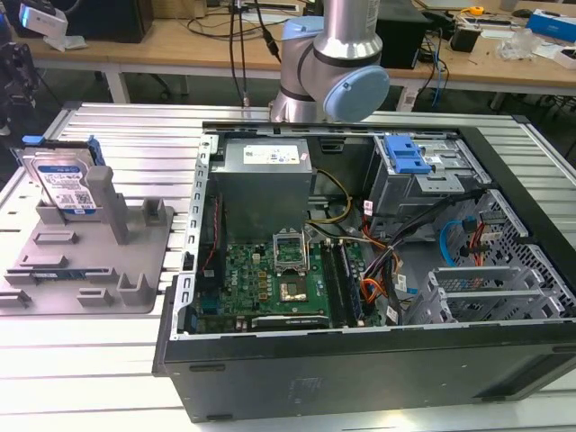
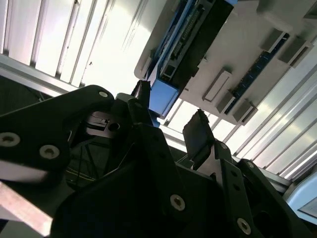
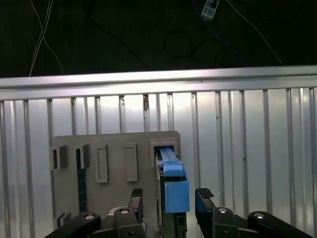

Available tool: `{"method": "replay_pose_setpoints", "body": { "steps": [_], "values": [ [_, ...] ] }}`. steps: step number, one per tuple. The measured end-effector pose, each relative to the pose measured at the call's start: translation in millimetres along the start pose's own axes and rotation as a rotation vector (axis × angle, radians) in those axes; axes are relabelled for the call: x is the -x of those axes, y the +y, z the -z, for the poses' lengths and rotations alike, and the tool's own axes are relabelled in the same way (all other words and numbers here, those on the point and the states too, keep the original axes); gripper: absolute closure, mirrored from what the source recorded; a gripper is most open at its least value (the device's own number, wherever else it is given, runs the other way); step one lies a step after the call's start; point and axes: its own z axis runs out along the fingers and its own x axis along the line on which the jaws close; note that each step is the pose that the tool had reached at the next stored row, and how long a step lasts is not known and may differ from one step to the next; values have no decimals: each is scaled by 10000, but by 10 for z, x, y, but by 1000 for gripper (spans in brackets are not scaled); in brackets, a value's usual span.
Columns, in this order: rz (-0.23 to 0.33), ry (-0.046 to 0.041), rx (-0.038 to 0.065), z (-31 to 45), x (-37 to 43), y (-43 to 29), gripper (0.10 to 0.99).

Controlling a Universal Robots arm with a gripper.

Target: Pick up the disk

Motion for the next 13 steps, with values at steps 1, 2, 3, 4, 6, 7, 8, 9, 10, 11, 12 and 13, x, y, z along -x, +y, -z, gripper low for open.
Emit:
{"method": "replay_pose_setpoints", "body": {
  "steps": [1,2,3,4,6,7,8,9,10,11,12,13],
  "values": [
    [2,1,-2,-4,0,-1,545],
    [7,4,-1,-7,0,-2,545],
    [17,8,-1,-15,1,-2,545],
    [25,8,-1,-19,3,-3,545],
    [61,13,-2,-38,7,-5,545],
    [75,14,-2,-48,9,-6,545],
    [90,17,-3,-59,11,-7,545],
    [103,21,-4,-70,11,-8,545],
    [121,29,-3,-84,14,-9,545],
    [135,36,-5,-97,14,-10,545],
    [146,43,-5,-107,15,-11,545],
    [160,52,-6,-119,15,-12,545]
  ]
}}
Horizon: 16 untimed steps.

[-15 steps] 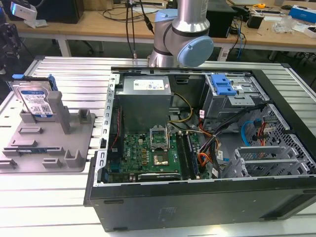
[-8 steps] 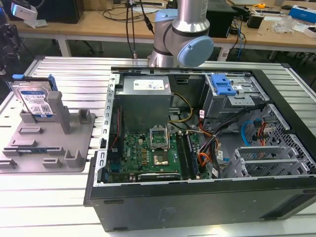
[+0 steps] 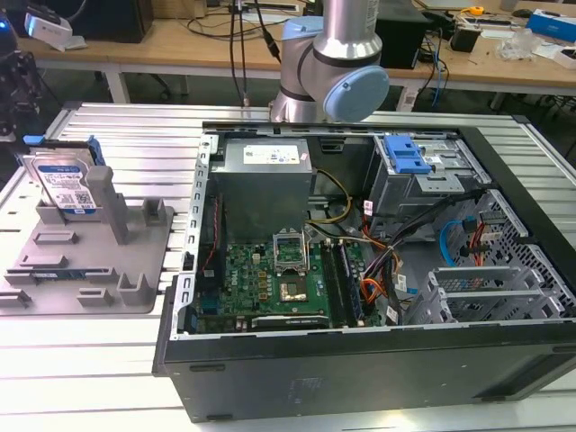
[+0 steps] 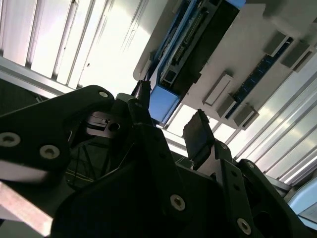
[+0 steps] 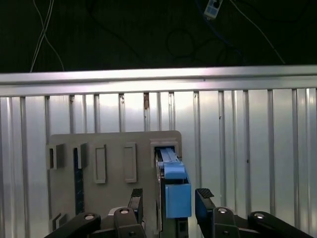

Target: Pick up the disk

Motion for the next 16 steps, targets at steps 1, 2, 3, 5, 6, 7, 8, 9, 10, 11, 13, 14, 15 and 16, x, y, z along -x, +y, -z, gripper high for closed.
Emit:
{"method": "replay_pose_setpoints", "body": {
  "steps": [1,2,3,5,6,7,8,9,10,11,13,14,15,16],
  "values": [
    [14,9,1,-12,1,0,545],
    [36,22,-1,-31,1,-1,545],
    [54,32,0,-45,2,-1,545],
    [93,43,-3,-71,6,-2,545],
    [113,45,-5,-81,8,-2,545],
    [124,46,-6,-88,9,-2,545],
    [135,48,-7,-94,10,-3,545],
    [147,51,-9,-103,11,-3,545],
    [159,57,-8,-113,11,-3,545],
    [169,60,-8,-121,12,-4,545],
    [195,70,-9,-143,13,-4,545],
    [204,72,-9,-151,13,-4,545],
    [220,75,-10,-161,14,-4,545],
    [237,77,-10,-173,17,-4,545]
  ]
}}
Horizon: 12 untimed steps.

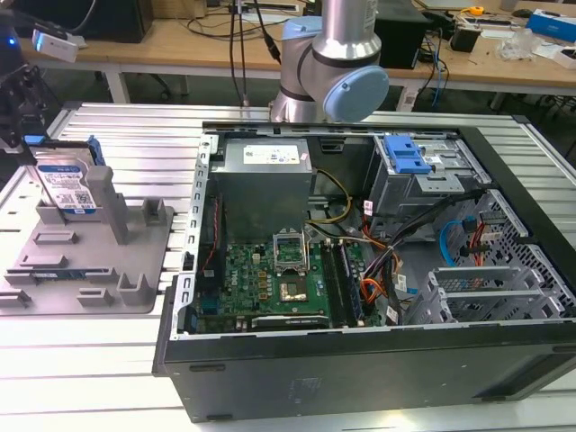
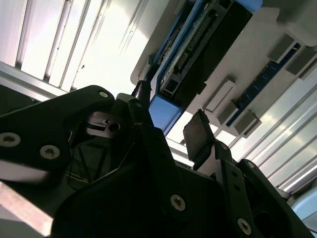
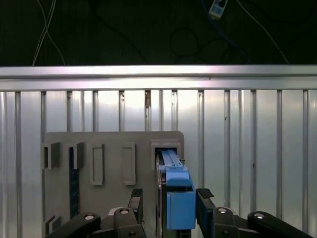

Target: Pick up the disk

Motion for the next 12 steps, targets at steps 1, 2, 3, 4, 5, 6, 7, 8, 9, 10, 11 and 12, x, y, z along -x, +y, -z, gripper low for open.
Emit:
{"method": "replay_pose_setpoints", "body": {
  "steps": [1,2,3,4,5,6,7,8,9,10,11,12],
  "values": [
    [12,1,-1,-8,2,-1,545],
    [21,2,-1,-15,3,-1,545],
    [34,4,-2,-24,5,-2,545],
    [45,4,-2,-31,6,-2,545],
    [61,6,-2,-43,8,-2,545],
    [76,7,-2,-53,10,-3,545],
    [103,8,-3,-73,13,-3,545],
    [126,11,-3,-92,14,-3,545],
    [140,12,-4,-104,16,-3,545],
    [151,13,-3,-115,17,-4,545],
    [160,14,-4,-125,17,-4,545],
    [166,15,-4,-135,18,-4,545]
  ]
}}
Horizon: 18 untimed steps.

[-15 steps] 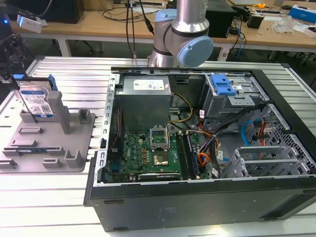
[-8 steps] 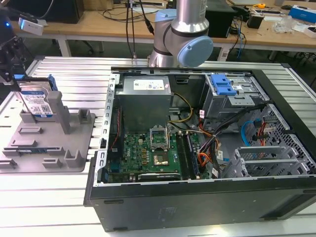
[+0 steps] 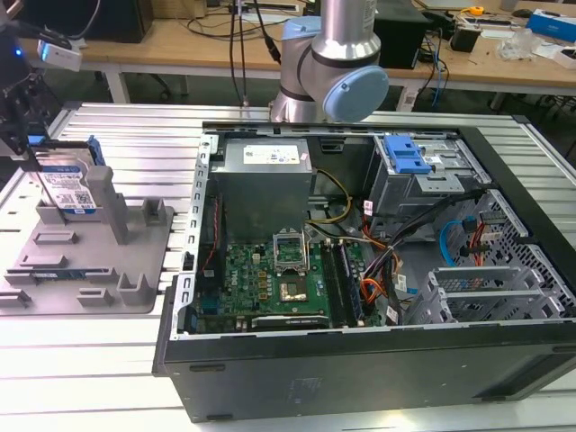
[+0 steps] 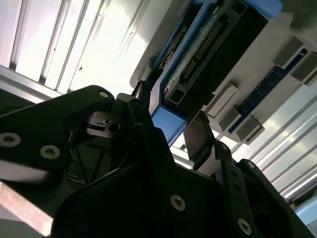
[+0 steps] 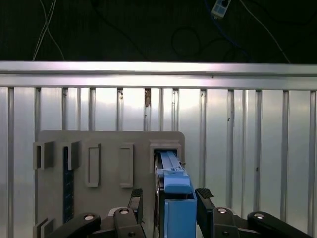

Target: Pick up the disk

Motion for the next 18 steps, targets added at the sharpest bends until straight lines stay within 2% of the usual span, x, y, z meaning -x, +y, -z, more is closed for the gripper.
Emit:
{"method": "replay_pose_setpoints", "body": {
  "steps": [1,3,18],
  "values": [
    [2,2,2,-7,0,0,545],
    [2,3,0,-12,0,0,694],
    [2,4,0,-19,0,0,718]
  ]
}}
